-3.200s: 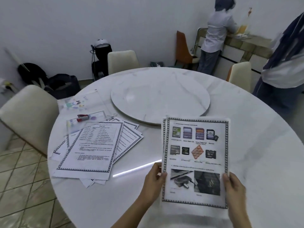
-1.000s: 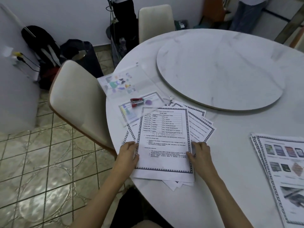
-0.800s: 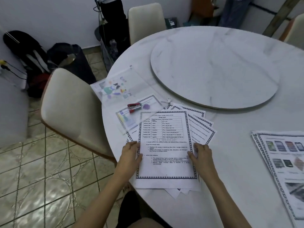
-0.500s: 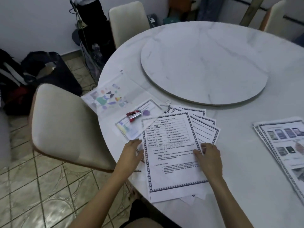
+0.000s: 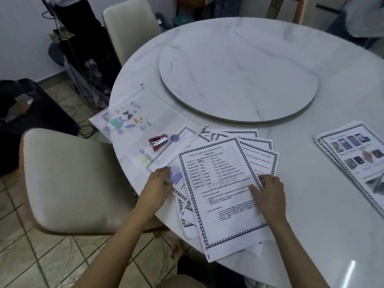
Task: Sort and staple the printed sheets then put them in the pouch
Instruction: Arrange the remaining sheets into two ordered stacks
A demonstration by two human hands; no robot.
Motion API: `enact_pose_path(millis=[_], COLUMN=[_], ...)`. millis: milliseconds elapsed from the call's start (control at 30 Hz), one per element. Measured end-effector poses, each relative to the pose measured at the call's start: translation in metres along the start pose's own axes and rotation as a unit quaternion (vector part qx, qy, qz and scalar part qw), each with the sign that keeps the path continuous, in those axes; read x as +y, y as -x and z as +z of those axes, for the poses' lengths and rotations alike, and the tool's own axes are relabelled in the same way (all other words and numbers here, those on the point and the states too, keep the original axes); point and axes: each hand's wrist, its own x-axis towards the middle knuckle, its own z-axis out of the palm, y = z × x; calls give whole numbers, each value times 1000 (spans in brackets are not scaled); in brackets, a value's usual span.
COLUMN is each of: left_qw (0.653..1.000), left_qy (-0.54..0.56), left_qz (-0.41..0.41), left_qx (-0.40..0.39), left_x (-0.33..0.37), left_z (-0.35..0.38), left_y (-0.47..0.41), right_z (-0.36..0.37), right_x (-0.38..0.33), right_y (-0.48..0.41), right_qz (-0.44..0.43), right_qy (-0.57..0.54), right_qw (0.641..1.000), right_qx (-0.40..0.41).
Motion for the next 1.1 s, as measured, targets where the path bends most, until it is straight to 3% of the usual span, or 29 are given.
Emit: enact_pose_path(millis=[333, 467, 867, 1100], left_qw=[999, 997, 972, 959], left_qy=[28, 74, 225, 269], left_qz=[-12, -19, -51, -76], left_qx=[17, 25, 42, 41], left_x=[2, 15, 58, 78], left_z=[-2, 6, 29, 47], left_y=[1, 11, 29, 35], right_z=[-5, -15, -53, -72], right_x=[-6, -7, 20, 35], right_y=[0, -4, -31, -48], right_qz=[-16, -26, -11, -3], right_qy=[-80, -173, -239, -325], right_qw=[996, 984, 971, 945], right_qx=[-22, -32, -17, -25])
